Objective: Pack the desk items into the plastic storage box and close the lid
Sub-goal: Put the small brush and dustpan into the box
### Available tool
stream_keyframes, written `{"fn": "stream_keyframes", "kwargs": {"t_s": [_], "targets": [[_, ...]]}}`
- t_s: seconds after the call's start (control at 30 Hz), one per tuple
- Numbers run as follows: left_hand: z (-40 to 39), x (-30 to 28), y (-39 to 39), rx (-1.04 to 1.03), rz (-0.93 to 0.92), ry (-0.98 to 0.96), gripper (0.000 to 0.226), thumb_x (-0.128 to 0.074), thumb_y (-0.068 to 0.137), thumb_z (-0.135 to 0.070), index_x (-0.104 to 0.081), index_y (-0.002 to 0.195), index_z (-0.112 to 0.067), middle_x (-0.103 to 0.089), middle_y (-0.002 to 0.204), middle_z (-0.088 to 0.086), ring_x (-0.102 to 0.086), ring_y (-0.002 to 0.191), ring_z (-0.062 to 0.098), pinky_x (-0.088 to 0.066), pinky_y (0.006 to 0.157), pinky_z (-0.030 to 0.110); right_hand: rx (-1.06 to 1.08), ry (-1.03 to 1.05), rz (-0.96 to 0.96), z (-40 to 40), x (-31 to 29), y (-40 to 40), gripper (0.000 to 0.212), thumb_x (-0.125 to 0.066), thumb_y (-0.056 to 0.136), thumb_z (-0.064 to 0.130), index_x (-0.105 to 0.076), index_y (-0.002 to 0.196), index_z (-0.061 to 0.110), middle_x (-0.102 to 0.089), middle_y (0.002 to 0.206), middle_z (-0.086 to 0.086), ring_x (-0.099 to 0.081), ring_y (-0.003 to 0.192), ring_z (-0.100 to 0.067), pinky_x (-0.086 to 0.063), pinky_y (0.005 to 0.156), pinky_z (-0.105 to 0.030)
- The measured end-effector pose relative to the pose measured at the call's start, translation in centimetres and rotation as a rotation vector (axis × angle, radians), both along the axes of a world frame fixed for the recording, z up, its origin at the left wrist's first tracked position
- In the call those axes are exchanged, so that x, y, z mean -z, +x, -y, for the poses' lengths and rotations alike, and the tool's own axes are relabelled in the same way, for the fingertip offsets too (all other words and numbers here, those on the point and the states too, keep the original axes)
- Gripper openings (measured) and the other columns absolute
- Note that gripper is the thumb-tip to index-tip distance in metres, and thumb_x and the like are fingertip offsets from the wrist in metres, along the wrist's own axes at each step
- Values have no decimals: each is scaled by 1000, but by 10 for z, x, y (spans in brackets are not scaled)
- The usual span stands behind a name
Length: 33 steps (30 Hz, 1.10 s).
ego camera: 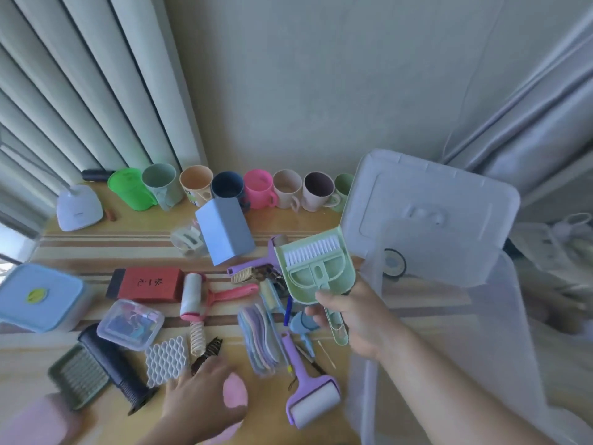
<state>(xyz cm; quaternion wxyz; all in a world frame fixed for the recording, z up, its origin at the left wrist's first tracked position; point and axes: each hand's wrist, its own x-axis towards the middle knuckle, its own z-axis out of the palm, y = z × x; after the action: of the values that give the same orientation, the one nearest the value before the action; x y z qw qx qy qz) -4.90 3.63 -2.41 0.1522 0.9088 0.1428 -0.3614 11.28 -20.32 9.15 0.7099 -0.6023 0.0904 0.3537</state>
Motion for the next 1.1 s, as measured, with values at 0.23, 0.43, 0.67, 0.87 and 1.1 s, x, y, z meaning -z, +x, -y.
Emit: {"fn": "stream_keyframes", "kwargs": {"t_s": [0.23, 0.43, 0.67, 0.87, 1.1], "targets": [[78, -101, 88, -516, 339, -888, 56, -45, 80, -90, -67, 117, -53, -74, 119, -19, -69, 111, 4, -50, 99, 40, 126, 107, -29, 7, -5, -21, 28, -46, 112, 29, -65, 132, 20, -76, 122, -12, -77, 96, -23, -59, 73, -33], [126, -109, 97, -943, 215, -1313, 19, -61, 103, -25, -75, 115, -31, -77, 116, 13, -76, 96, 39, -63, 77, 50, -127, -460, 558, 108, -14, -13, 34, -69, 91, 54, -59, 124, 56, -66, 117, 13, -67, 105, -9, -55, 90, -27], [176, -107, 120, -836, 377, -1196, 24, -66, 97, -30, -57, 119, -31, -71, 84, 14, -58, 57, 24, -42, 47, 32, 248, -1318, 335, 351, 18, 8, 60, -74, 85, 46, -50, 138, 30, -62, 117, -7, -63, 103, -29, -50, 86, -42], [290, -88, 166, -746, 204, -1234, 37, -64, 79, -26, -52, 112, -35, -67, 71, 3, -56, 57, 20, -37, 53, 30, 107, -1012, 292, 329, 85, -12, 63, -63, 100, 33, -36, 156, 29, -50, 159, -1, -49, 143, -26, -36, 97, -31], [367, 16, 209, -1105, -17, -1111, 12, -71, 98, -15, -65, 108, -14, -64, 68, 7, -52, 56, 17, -39, 55, 27, 173, -1016, 364, 319, 80, -22, 69, -64, 93, 43, -30, 152, 55, -77, 114, -1, -72, 94, -12, -46, 67, -28]]}}
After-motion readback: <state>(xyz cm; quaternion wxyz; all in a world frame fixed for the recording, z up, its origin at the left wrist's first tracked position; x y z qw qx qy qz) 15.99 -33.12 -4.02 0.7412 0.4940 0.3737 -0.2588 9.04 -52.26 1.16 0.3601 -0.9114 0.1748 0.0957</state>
